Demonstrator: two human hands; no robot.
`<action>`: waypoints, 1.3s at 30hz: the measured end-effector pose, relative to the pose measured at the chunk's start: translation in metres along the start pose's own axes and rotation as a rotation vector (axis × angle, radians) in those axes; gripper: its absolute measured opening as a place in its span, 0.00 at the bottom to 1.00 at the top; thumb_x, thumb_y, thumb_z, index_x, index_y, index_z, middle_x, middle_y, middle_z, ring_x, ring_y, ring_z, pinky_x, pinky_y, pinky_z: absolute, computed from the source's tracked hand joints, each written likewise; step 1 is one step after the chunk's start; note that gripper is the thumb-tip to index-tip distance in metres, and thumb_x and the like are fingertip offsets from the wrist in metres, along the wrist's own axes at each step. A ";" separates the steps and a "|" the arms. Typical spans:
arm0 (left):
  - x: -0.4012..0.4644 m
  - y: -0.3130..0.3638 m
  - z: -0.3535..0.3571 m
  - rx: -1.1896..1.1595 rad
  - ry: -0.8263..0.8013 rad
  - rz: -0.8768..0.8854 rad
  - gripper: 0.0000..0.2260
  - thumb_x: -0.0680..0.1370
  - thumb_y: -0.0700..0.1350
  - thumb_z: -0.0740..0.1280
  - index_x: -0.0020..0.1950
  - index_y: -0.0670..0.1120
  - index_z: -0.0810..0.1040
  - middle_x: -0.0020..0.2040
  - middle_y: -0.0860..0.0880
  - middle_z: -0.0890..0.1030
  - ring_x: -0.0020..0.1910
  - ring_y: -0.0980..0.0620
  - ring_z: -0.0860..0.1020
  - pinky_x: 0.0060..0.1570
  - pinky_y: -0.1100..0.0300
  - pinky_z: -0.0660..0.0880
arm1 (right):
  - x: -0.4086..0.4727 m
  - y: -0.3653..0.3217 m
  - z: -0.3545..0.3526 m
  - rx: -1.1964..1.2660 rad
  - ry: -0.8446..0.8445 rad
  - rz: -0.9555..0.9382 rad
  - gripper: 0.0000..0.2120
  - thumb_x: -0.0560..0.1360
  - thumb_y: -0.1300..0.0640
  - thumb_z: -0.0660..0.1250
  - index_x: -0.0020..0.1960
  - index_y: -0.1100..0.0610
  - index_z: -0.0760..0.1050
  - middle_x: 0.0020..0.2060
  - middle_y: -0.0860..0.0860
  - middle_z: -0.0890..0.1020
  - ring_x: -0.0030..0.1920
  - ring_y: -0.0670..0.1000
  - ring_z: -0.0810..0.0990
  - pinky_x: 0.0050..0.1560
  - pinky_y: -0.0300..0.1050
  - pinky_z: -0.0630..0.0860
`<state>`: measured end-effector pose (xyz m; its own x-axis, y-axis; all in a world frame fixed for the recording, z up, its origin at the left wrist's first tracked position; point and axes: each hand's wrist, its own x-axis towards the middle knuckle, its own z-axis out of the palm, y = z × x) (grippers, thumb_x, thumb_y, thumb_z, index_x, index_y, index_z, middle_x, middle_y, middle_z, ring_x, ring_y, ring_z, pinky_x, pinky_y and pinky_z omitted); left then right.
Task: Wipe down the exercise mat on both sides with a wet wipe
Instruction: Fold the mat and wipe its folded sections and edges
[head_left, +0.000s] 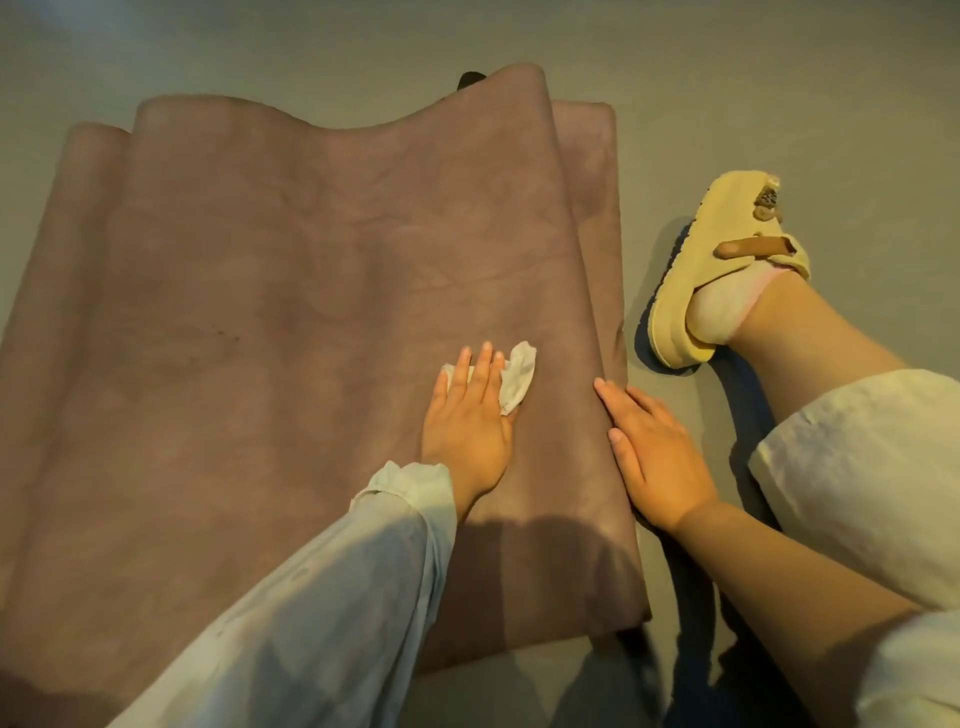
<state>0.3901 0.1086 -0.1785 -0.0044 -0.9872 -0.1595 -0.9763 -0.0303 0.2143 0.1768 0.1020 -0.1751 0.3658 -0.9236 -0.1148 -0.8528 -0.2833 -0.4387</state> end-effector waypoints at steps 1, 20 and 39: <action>0.014 0.000 -0.002 -0.002 -0.002 -0.004 0.25 0.83 0.48 0.45 0.77 0.45 0.40 0.78 0.49 0.41 0.76 0.48 0.39 0.72 0.53 0.36 | 0.001 0.000 0.002 -0.001 0.008 0.000 0.24 0.78 0.45 0.42 0.75 0.44 0.51 0.71 0.52 0.68 0.71 0.56 0.64 0.71 0.54 0.60; 0.156 0.026 -0.017 0.021 -0.054 0.281 0.26 0.83 0.52 0.47 0.77 0.45 0.41 0.78 0.46 0.42 0.76 0.46 0.41 0.72 0.49 0.39 | 0.005 0.003 0.004 0.036 0.104 0.069 0.24 0.78 0.52 0.52 0.73 0.56 0.64 0.70 0.56 0.68 0.71 0.56 0.64 0.72 0.51 0.47; -0.066 0.054 0.022 -0.018 -0.185 0.614 0.27 0.82 0.55 0.47 0.69 0.54 0.29 0.78 0.51 0.43 0.71 0.55 0.31 0.66 0.55 0.24 | -0.011 0.009 0.000 0.076 0.269 0.132 0.08 0.73 0.68 0.62 0.49 0.64 0.79 0.51 0.60 0.80 0.54 0.62 0.74 0.57 0.53 0.70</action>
<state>0.3333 0.1757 -0.1781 -0.6006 -0.7821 -0.1662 -0.7802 0.5278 0.3356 0.1653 0.1099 -0.1773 0.1331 -0.9893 0.0602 -0.8525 -0.1452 -0.5021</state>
